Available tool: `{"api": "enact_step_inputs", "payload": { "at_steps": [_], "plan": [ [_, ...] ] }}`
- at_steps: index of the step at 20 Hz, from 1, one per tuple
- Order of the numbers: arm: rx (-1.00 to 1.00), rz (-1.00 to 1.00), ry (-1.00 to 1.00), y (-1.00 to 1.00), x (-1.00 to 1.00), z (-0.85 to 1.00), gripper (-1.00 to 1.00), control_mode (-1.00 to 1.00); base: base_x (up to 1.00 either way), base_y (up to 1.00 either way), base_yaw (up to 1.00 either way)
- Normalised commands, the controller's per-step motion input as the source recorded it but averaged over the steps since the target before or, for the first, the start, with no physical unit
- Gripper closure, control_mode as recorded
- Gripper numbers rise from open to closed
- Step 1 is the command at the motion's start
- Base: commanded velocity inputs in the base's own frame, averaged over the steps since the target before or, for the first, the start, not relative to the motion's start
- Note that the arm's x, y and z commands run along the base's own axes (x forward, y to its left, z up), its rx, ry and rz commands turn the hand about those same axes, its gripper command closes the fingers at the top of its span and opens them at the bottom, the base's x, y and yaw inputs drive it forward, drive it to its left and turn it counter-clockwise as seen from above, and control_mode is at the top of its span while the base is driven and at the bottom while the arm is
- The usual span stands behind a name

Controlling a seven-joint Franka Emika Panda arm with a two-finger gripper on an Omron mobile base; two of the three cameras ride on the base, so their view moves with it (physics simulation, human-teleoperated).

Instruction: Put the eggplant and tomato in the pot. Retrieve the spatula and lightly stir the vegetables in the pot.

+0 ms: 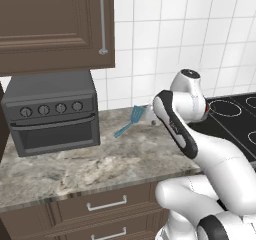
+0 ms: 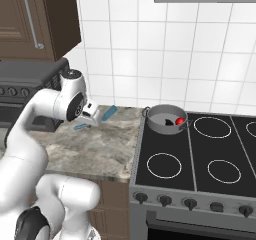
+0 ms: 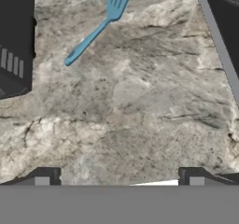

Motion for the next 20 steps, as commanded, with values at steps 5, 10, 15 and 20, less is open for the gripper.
{"api": "enact_step_inputs", "payload": {
  "at_steps": [5,10,15,20],
  "plan": [
    [0.00,-0.08,0.13,0.16,0.70,-0.52,-1.00,-1.00,0.00,0.00,0.00],
    [0.00,-0.05,0.00,0.17,0.59,-0.38,-1.00,-1.00,0.00,0.00,0.00],
    [0.00,-0.02,0.00,0.15,0.59,-0.29,-1.00,-1.00,0.00,0.00,0.00],
    [0.00,0.00,-0.01,0.15,0.35,-0.31,-1.00,-1.00,0.00,0.00,0.00]
  ]
}}
